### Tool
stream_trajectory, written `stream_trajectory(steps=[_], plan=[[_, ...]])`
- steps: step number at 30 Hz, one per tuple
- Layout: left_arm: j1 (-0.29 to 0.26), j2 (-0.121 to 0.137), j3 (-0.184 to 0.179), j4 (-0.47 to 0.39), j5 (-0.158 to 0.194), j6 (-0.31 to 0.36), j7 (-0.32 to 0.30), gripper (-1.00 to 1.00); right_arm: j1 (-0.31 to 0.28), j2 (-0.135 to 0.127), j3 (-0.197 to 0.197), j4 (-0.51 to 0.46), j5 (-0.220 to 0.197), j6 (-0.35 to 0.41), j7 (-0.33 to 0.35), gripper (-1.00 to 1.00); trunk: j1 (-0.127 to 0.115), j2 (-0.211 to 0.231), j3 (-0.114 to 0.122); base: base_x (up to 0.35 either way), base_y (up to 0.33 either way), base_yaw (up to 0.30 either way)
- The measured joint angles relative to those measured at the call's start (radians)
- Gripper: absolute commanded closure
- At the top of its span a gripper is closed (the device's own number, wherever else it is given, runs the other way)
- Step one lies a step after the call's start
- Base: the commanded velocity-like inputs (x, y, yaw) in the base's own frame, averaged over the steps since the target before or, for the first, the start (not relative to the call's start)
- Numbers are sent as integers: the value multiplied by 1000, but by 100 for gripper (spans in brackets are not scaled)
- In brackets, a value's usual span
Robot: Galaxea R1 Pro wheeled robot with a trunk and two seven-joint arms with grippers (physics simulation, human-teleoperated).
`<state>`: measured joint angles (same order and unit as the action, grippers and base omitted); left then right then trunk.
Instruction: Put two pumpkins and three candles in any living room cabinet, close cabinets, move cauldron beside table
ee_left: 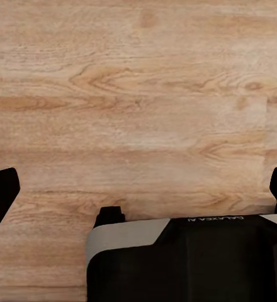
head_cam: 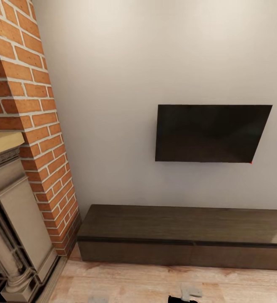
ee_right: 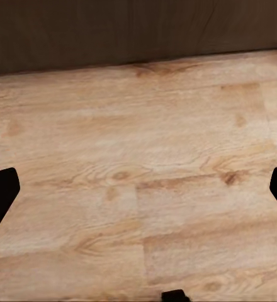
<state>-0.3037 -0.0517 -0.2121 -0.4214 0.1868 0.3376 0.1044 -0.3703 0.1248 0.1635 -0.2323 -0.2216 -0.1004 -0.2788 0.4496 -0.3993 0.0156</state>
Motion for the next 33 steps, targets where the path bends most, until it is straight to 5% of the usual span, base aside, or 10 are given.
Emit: stream_trajectory(steps=[2,3,5,20,28,30,33], plan=[[-1,2,1,76,0,-80,4,-100,23,-11,0,1,-1,-1,1,-100,0,0,0,0,0,0],[1,4,2,172,1,-186,8,-100,50,-20,-2,3,-2,-2,1,-100,0,0,0,0,0,0],[2,4,1,210,1,-225,10,-100,67,-22,-2,3,-2,-2,1,-100,0,0,0,0,0,0],[11,6,3,244,1,-291,16,-100,133,-50,-2,46,-1,-81,4,-100,0,0,0,0,0,0],[68,13,8,278,5,-412,17,-100,136,-55,-3,132,-2,-90,3,-100,0,0,0,0,0,0],[86,22,10,282,6,-425,17,-100,136,-57,-2,150,-2,-90,3,-100,0,0,0,0,0,0],[107,74,12,287,8,-437,18,-100,136,-59,-2,172,-2,-91,3,-100,0,0,0,0,0,0]])
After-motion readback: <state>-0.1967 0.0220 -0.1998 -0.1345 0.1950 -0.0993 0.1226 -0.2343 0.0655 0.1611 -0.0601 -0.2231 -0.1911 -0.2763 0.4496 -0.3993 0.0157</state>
